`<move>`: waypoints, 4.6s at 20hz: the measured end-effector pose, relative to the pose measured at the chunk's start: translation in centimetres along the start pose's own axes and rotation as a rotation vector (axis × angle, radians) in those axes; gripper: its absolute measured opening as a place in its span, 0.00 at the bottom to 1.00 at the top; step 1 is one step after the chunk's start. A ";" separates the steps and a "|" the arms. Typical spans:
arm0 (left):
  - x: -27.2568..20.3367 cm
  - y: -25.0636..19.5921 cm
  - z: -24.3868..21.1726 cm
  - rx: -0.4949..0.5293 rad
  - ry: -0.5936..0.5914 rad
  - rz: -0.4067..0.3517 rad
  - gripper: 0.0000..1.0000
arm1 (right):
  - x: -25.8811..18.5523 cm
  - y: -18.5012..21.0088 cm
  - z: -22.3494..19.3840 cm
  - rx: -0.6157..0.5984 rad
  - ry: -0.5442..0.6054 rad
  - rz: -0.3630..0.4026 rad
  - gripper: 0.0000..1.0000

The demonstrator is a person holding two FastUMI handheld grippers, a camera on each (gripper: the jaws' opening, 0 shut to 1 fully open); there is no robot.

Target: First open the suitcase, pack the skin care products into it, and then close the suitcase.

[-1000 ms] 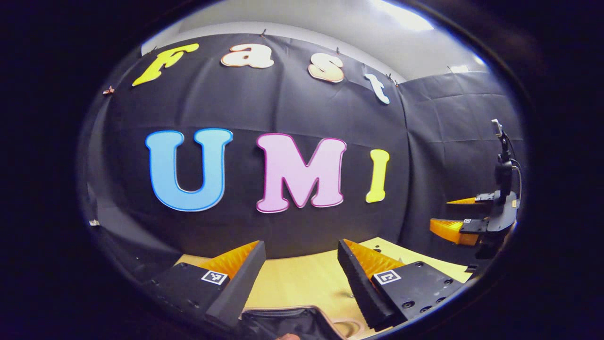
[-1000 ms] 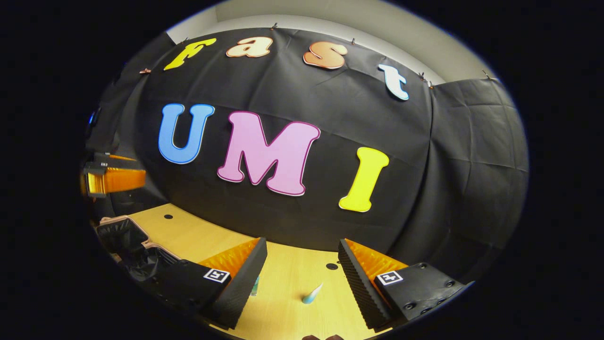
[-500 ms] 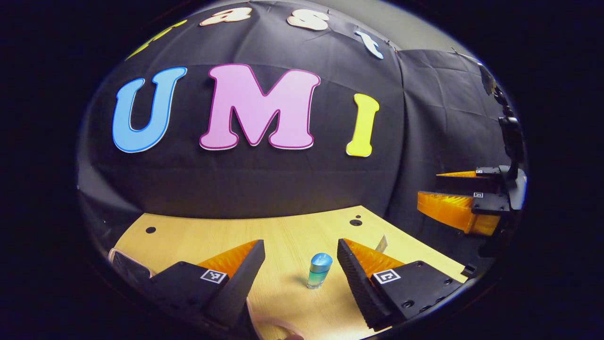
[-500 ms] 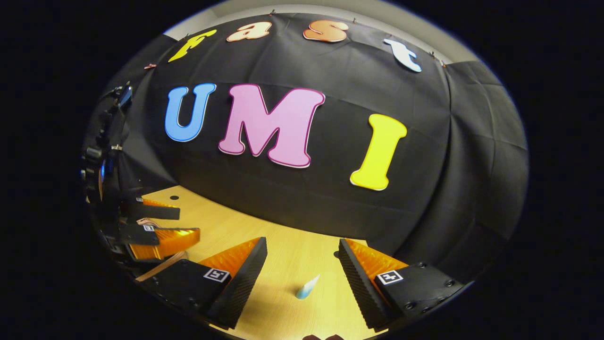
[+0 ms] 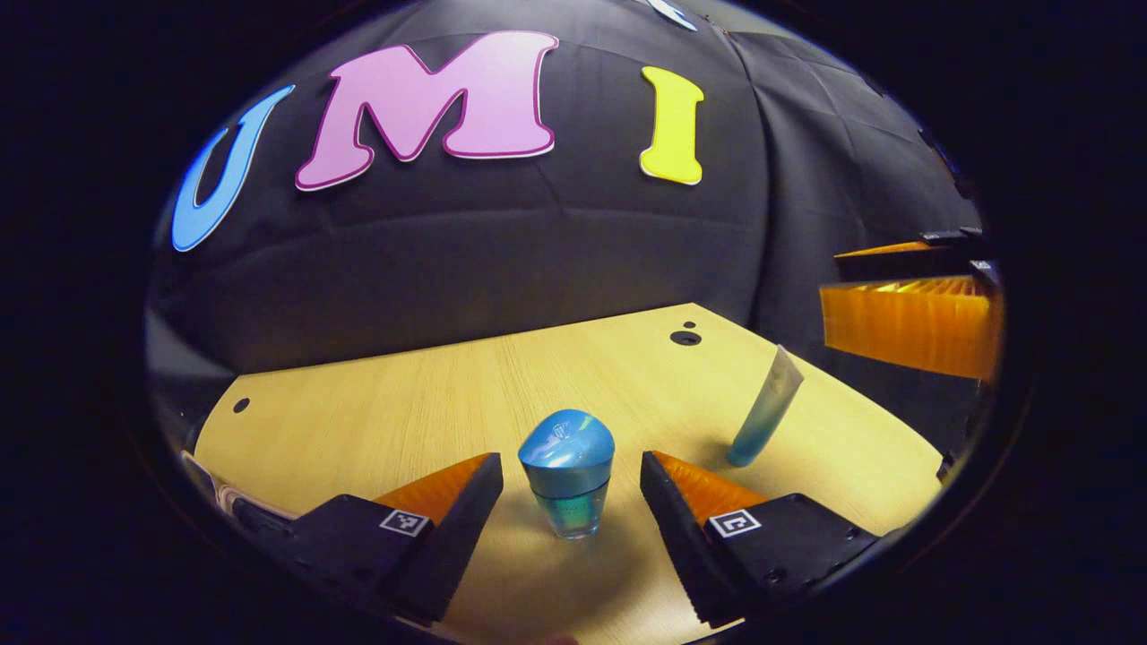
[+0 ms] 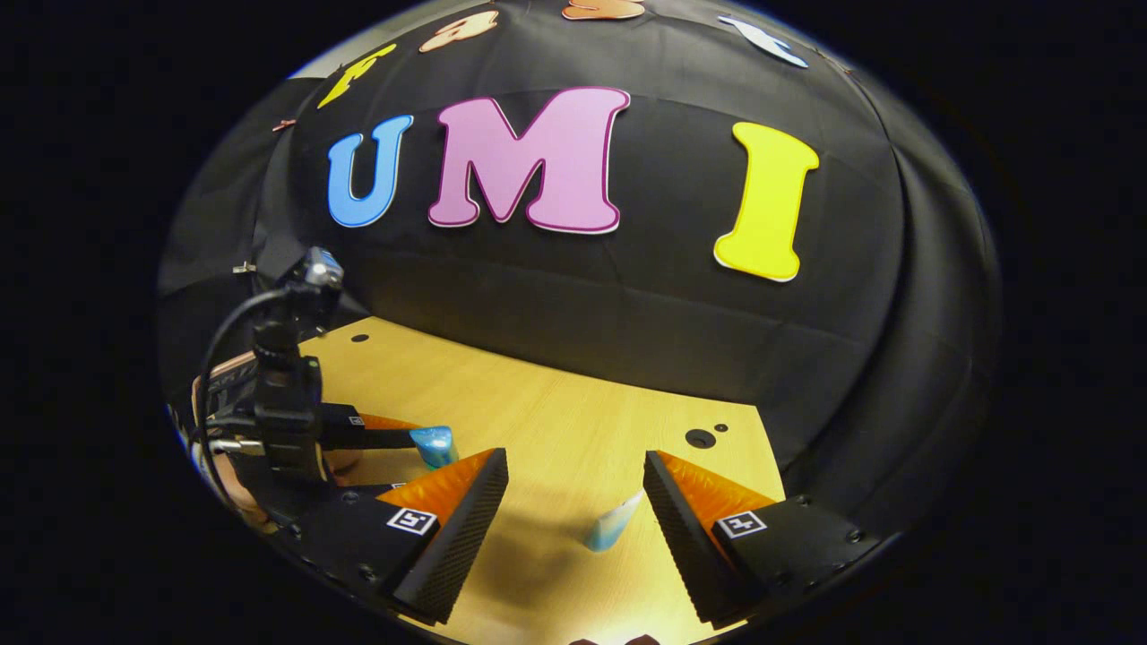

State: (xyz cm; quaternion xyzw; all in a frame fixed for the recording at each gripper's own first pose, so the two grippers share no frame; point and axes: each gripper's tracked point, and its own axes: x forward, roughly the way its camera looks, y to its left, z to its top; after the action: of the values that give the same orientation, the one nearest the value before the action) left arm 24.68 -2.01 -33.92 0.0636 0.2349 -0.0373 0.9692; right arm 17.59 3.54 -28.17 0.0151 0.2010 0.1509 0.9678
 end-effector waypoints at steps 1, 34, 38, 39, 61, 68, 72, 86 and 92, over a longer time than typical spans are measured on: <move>0.9 0.0 -0.8 0.003 0.019 0.002 0.97 | 0.4 -0.2 -0.5 0.002 0.007 0.001 0.97; -17.4 12.5 -2.0 -0.049 0.437 -0.028 0.45 | -3.5 10.3 -1.6 0.200 0.178 0.122 0.31; -23.8 18.3 -8.7 -0.080 0.707 0.007 0.48 | -6.3 17.2 0.1 0.213 0.150 0.203 0.31; -24.3 18.8 -10.4 -0.090 0.761 -0.001 0.48 | -6.7 18.5 0.2 0.216 0.153 0.217 0.31; -28.0 19.3 -16.1 -0.353 0.981 -0.072 0.78 | -8.4 32.9 -2.8 0.186 0.400 0.362 0.23; -36.4 28.8 -12.3 -0.458 0.686 0.023 0.77 | -4.8 42.5 -10.7 0.314 0.783 0.449 0.31; -41.1 35.1 -15.3 -0.581 0.672 0.162 0.77 | -3.5 45.5 -14.7 0.401 0.973 0.395 0.31; -43.9 46.5 -17.4 -0.756 0.588 0.331 0.78 | -5.8 46.1 -9.8 0.456 0.898 0.330 0.98; -39.8 54.6 -18.0 -0.782 0.581 0.387 0.78 | -7.8 42.3 -3.5 0.288 0.641 0.360 0.98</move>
State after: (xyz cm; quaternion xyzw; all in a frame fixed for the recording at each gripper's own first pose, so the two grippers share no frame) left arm -13.17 56.19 -25.70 -0.2530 0.4744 0.2520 0.8046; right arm -2.68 41.46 -24.54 0.1377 0.5061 0.2856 0.8021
